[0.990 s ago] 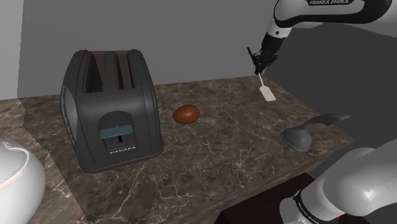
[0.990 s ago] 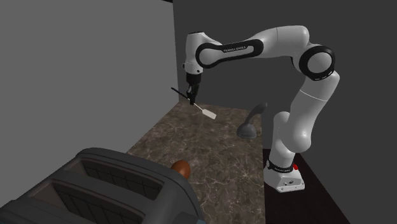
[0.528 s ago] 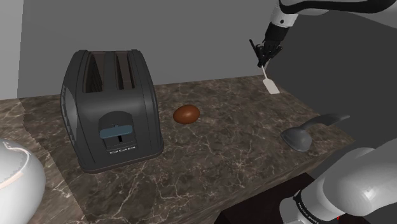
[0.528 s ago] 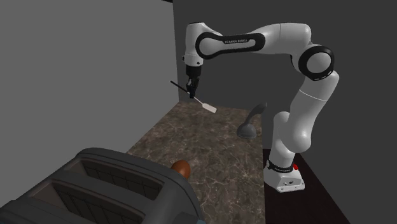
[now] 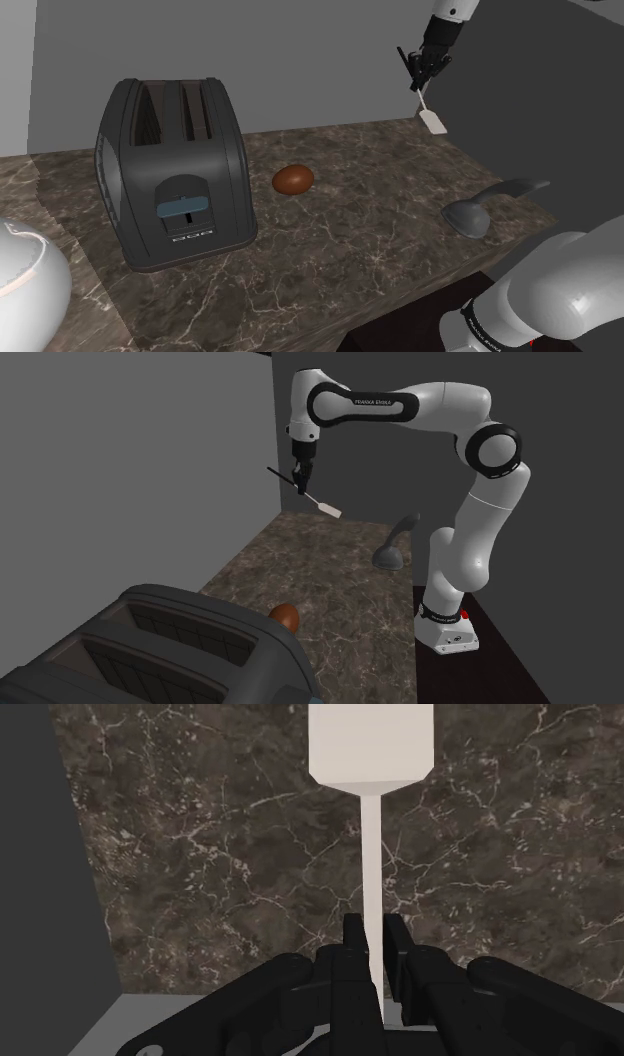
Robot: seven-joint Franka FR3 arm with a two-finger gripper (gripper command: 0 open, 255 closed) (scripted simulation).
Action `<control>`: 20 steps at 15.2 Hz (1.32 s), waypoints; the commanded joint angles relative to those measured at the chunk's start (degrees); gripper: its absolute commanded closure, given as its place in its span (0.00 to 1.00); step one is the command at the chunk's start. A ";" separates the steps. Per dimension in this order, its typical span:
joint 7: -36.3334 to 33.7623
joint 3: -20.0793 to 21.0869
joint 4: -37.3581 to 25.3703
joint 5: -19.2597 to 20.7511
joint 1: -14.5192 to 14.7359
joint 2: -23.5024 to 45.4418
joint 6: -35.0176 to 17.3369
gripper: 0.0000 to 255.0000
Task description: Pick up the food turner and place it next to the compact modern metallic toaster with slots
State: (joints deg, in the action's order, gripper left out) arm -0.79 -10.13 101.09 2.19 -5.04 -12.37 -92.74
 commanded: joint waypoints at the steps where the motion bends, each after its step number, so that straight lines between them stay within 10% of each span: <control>1: 0.14 -0.06 -2.01 -0.08 -0.01 0.44 1.60 1.00; 20: -6.59 4.02 -16.76 -0.77 3.03 3.75 13.20 1.00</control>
State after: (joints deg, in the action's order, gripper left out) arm -5.95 -6.90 84.63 1.45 -2.55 -8.59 -79.92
